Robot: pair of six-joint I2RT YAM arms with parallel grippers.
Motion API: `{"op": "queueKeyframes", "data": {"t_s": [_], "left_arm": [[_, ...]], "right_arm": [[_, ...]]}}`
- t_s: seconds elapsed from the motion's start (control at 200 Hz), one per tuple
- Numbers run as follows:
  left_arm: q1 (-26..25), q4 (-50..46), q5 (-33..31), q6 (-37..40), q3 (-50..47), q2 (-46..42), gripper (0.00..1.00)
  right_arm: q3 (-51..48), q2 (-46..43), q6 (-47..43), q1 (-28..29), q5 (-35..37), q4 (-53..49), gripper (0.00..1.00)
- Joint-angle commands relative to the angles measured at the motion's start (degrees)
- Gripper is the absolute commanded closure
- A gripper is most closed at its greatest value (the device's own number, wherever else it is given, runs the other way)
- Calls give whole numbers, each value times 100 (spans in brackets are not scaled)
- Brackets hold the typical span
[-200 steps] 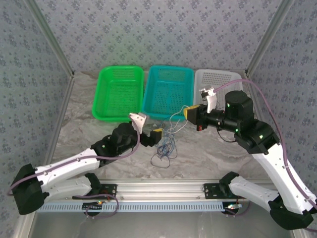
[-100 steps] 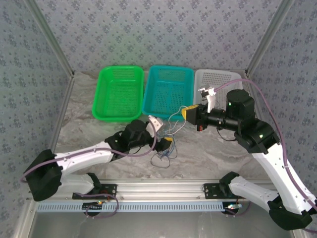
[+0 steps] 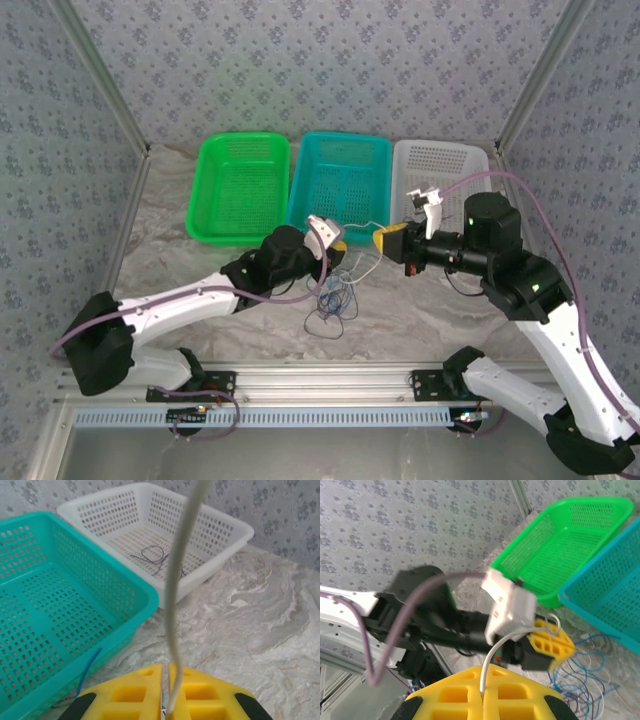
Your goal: Untangle the cables
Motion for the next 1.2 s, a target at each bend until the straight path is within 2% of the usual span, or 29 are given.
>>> {"op": "queueKeyframes", "data": {"t_s": [0.0,0.19,0.425,0.455,0.505,0.565,0.6,0.884,0.999,1.194], "left_arm": [[-15,-204,-291,188,313,-463,89],[-11,-265,-507,233,270,-1059,91],[-15,-318,-335,162,470,-1326,95],[-15,-351,-311,142,507,-1318,95],[-16,-394,-268,98,552,-1300,95],[-15,-459,-247,38,602,-1253,96],[-14,-505,-254,-16,628,-1227,96],[-7,-680,-474,-36,832,-1120,95],[-11,-940,-507,192,1102,-974,95],[178,-1267,-598,534,1572,-618,94]], "right_arm": [[-304,-110,-69,-65,244,-380,100],[-929,-313,-78,-122,568,-579,100],[-1326,-135,-28,-174,1341,-779,99],[-1361,-102,-16,-177,1443,-789,95],[-1401,-45,11,-173,1670,-752,78],[-1469,-32,62,-173,1900,-666,74],[-1513,-47,90,-173,2006,-608,67],[-1600,-316,22,-163,2121,-333,68],[-1613,-285,12,-156,2110,-255,45],[-1649,-283,30,-162,2132,17,34]]}}
